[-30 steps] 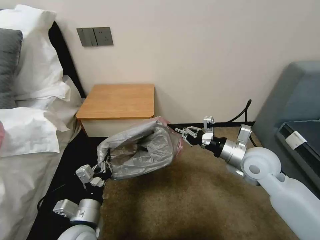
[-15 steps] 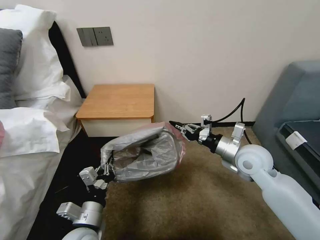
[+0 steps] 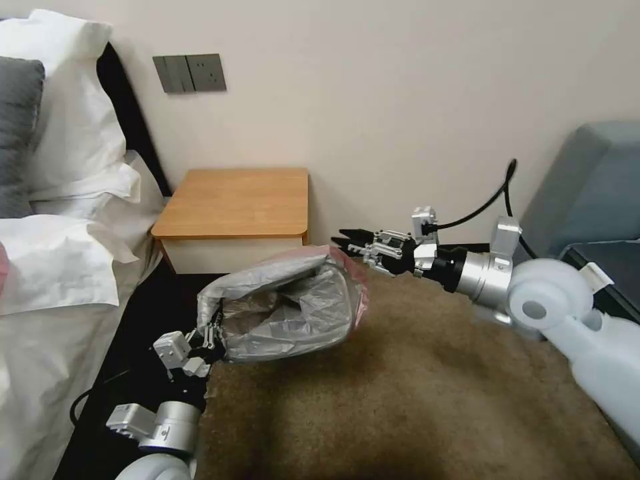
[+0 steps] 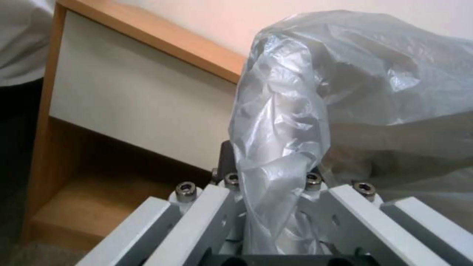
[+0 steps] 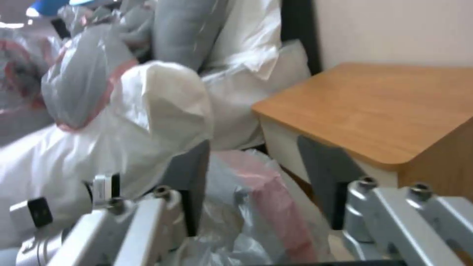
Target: Pick up the garbage bag from the table and place it over the trash can.
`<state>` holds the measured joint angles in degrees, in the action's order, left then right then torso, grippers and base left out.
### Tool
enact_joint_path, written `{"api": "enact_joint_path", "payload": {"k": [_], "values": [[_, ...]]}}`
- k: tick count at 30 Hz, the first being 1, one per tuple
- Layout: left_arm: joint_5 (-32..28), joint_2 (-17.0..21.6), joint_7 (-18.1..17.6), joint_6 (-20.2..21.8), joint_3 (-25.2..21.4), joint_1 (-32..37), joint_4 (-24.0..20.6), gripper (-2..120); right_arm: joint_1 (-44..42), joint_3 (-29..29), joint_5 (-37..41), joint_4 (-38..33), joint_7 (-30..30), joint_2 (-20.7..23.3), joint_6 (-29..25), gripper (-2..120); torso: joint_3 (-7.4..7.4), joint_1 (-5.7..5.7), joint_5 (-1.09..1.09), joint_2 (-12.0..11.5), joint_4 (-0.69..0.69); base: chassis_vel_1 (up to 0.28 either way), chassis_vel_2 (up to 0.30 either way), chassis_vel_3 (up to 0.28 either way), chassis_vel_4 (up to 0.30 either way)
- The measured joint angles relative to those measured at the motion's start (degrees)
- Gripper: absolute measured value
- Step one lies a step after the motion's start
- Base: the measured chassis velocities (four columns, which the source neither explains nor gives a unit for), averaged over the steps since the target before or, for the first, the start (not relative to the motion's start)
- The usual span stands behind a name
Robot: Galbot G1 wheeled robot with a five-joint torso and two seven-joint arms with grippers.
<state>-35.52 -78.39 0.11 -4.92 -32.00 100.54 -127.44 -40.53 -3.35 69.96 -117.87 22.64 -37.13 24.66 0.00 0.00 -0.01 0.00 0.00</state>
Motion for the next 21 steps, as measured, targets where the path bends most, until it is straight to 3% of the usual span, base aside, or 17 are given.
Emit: {"api": "enact_joint_path", "payload": {"k": [1,4,10,13,21], "values": [[0.2,-0.2,0.1,0.0,0.0,0.1,0.0,5,1.7,1.8,-0.1,0.8,0.3,0.1,0.2,59,0.0,0.0,0.01,0.0,0.0,0.0,0.0,0.0,0.0],[0.3,-0.3,0.2,-0.1,0.1,0.2,0.0,5,2.6,3.0,0.3,1.5,0.3,-0.1,0.5,66,0.0,0.0,0.0,0.0,0.01,0.0,0.0,0.0,0.0],[0.4,-0.3,0.3,-0.4,-0.2,0.5,-0.1,5,3.5,5.5,1.4,3.2,0.2,-0.5,0.9,92,0.0,0.0,0.01,0.0,0.0,0.0,0.0,0.0,0.0],[0.4,-0.3,0.3,-0.5,-0.2,0.5,-0.1,5,3.3,5.7,1.4,3.2,0.2,-0.7,0.9,96,0.0,0.0,0.01,0.0,0.0,0.0,0.0,0.0,0.0],[0.4,-0.2,0.3,-0.7,-0.1,0.4,0.1,5,2.6,6.0,0.6,3.4,-0.3,-1.8,0.7,69,0.0,0.0,0.01,0.0,0.0,0.0,0.0,0.0,0.0]]}}
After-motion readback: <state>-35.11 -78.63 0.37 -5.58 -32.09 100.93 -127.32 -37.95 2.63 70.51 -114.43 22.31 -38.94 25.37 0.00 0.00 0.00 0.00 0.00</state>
